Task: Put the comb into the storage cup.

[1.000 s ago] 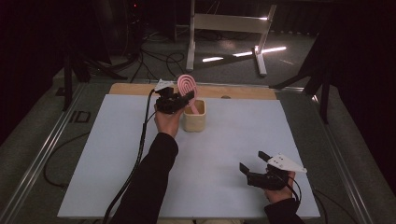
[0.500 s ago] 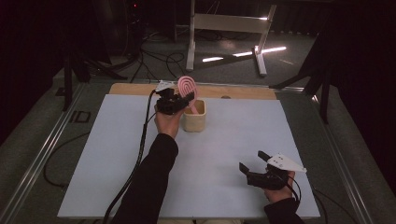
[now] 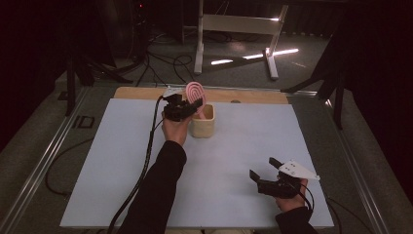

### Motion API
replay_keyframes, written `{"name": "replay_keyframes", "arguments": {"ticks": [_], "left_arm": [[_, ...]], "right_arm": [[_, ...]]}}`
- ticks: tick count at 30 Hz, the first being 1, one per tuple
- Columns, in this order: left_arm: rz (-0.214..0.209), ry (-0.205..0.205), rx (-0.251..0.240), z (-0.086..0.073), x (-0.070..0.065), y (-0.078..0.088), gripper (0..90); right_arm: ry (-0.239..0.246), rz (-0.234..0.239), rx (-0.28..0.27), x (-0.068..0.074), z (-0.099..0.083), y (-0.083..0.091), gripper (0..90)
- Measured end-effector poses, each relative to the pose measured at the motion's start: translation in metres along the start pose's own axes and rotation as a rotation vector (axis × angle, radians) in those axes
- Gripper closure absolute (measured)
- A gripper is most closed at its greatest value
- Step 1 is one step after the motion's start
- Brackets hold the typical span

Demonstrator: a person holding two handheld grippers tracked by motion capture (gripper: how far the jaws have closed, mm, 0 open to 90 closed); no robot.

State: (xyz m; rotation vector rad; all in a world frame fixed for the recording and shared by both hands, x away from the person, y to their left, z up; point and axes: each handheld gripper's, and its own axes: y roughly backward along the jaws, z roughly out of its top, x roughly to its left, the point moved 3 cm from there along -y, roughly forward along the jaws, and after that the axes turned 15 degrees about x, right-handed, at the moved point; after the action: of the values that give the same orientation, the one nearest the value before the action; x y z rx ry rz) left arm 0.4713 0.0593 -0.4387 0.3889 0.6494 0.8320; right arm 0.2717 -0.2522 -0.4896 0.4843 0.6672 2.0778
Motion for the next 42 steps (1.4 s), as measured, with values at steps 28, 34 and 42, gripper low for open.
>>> {"name": "replay_keyframes", "arguments": {"ticks": [28, 34, 42], "left_arm": [[-0.014, 0.017, 0.01, -0.0044, 0.0044, -0.0062, 62.4], [-0.013, 0.02, 0.008, -0.004, 0.0054, -0.0067, 62.5], [-0.01, 0.024, 0.006, -0.0039, 0.0077, -0.0066, 62.7]], "right_arm": [[0.001, 0.0, 0.006, 0.0007, -0.0008, -0.0014, 10.1], [0.001, 0.0, 0.005, 0.0009, -0.0008, -0.0013, 10.1], [0.002, 0.0, 0.004, 0.0009, -0.0006, -0.0011, 10.1]]}}
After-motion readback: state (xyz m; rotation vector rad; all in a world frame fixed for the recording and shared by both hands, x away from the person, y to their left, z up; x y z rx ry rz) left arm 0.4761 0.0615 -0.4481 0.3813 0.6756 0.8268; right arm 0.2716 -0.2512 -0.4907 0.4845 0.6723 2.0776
